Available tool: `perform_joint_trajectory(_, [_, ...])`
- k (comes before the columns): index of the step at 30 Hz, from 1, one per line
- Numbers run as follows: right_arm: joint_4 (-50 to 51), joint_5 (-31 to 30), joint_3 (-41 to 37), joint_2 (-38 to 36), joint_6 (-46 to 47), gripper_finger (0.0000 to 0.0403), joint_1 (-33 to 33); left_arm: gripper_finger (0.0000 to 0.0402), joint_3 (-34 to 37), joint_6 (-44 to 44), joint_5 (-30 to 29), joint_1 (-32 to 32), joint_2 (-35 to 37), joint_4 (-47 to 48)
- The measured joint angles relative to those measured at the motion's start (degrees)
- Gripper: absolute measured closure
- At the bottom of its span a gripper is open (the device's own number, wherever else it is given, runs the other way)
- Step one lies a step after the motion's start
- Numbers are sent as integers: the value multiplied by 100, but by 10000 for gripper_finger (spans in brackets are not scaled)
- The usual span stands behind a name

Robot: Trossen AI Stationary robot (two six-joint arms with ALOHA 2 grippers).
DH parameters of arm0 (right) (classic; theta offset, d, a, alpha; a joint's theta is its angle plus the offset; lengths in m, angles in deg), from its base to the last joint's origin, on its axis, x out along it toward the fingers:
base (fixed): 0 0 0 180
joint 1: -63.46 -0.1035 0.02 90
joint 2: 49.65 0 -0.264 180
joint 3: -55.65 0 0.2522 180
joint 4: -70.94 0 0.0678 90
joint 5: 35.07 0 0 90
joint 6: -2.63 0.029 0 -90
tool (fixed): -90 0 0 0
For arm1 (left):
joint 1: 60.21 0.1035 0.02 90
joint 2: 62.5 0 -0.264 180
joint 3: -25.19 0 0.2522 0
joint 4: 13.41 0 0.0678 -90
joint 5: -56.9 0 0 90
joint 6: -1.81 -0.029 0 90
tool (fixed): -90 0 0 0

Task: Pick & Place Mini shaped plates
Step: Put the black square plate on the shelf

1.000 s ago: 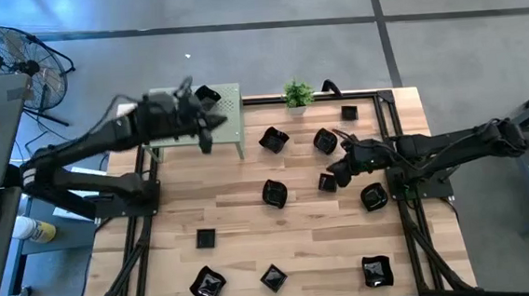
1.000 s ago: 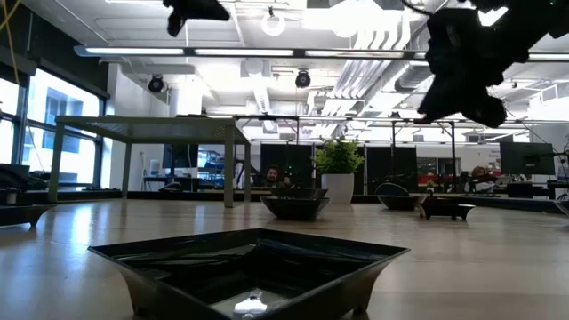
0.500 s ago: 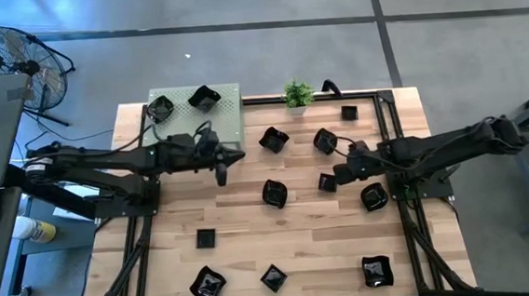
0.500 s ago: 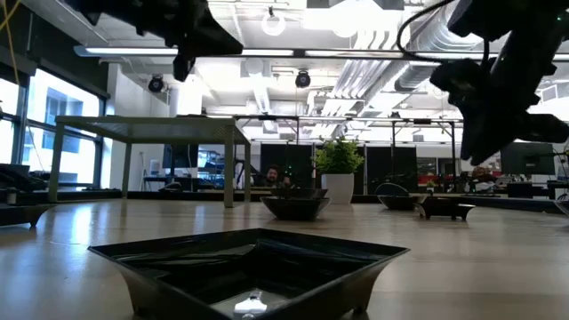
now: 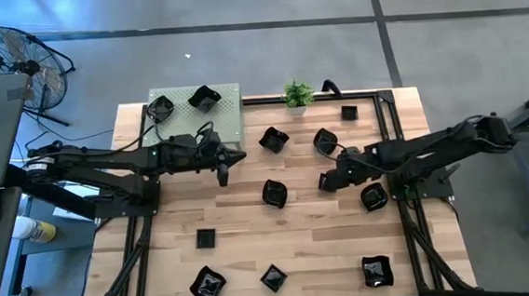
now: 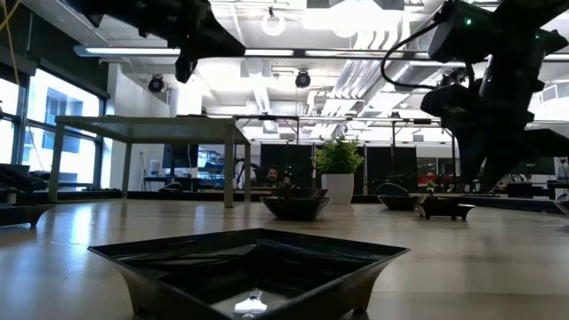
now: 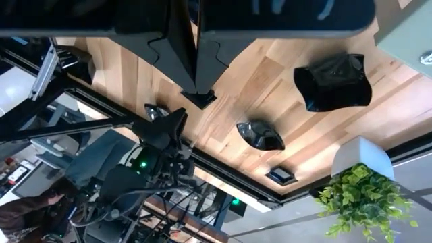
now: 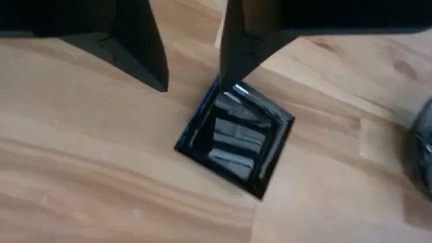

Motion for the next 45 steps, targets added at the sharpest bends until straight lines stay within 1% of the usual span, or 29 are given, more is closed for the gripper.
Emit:
perform_joint_trajectory(3, [-16,-8,0,142,-44,248,4,401,-1,0,-16,0,0,0])
perform_joint_trajectory(7, [-235,-245,0,377,-40,245,7,401,0,-4,-31,0,0,1])
perform_joint_trajectory(10, [-437,-250,0,541,-36,259,7,402,-1,4,-122,0,0,11])
perform_joint_trajectory(14, [-577,-130,0,738,289,285,7,402,0,7,-158,0,0,48])
perform_joint_trajectory(17, [-620,-111,0,848,337,301,7,402,-2,8,-154,0,0,48])
perform_joint_trajectory(29, [-714,-111,0,928,349,372,7,402,-2,12,-133,0,0,56])
perform_joint_trajectory(35, [-771,-232,0,928,349,379,9,402,-2,16,-130,0,0,63])
perform_joint_trajectory(42, [-896,-209,0,928,193,400,7,402,-2,57,-117,0,0,63])
perform_joint_trajectory(45, [-906,-191,0,928,154,398,7,402,-2,110,-114,0,0,63])
